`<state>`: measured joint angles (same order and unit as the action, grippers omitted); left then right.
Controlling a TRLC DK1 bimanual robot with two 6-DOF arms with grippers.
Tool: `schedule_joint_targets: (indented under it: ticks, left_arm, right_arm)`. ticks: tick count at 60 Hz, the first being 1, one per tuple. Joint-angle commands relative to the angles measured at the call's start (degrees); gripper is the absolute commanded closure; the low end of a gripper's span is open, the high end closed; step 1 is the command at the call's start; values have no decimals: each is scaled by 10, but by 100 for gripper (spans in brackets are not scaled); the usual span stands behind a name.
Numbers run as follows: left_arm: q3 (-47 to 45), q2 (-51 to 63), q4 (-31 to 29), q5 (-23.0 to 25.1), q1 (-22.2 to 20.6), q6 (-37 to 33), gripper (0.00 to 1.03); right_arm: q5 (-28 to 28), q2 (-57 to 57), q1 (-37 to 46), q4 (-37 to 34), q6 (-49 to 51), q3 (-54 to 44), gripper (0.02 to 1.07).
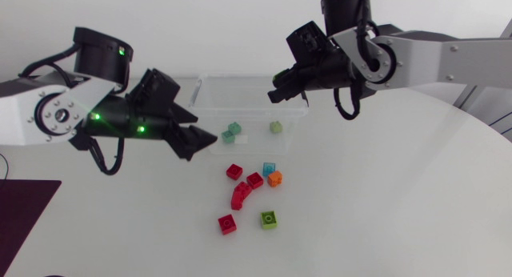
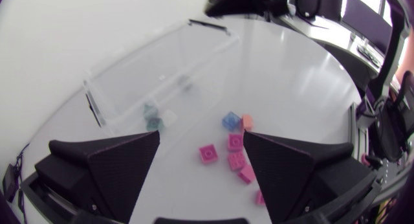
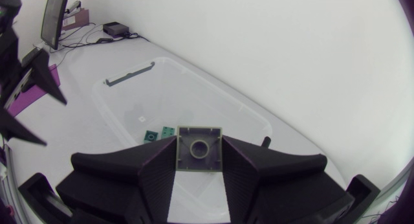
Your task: Pick up the duplo bricks and place them in the container
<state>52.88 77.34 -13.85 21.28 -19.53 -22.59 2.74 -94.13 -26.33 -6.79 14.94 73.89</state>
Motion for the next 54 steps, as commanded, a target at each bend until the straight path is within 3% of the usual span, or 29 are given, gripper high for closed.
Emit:
schedule_joint_targets:
  ticks: [1, 8, 14, 20, 31, 36, 54]
  left_arm:
    - [-41, -20, -21, 10, -17, -50, 13]
    - [-79, -21, -44, 10, -46, -83, 13]
    - [-100, -17, -55, 10, -76, -95, 13]
    - [-112, -8, -60, 8, -102, -101, 13]
    - [-111, 50, -65, -4, -131, -112, 13]
    - [-103, 89, -64, -6, -131, -127, 13]
    - [-70, 175, -61, -19, -137, -142, 15]
  right_arm:
    - [-5, -40, 8, 18, -16, 28, 81]
    - [-7, -90, 12, 24, -24, 66, 78]
    - [-19, -141, 15, 24, -25, 106, 59]
    - [-22, -174, 15, 16, -24, 137, 49]
    - [-31, -151, 8, 2, -28, 134, 18]
    - [-31, -98, 2, 1, -26, 91, 14]
    - [-31, 106, -33, -16, -23, -121, 14]
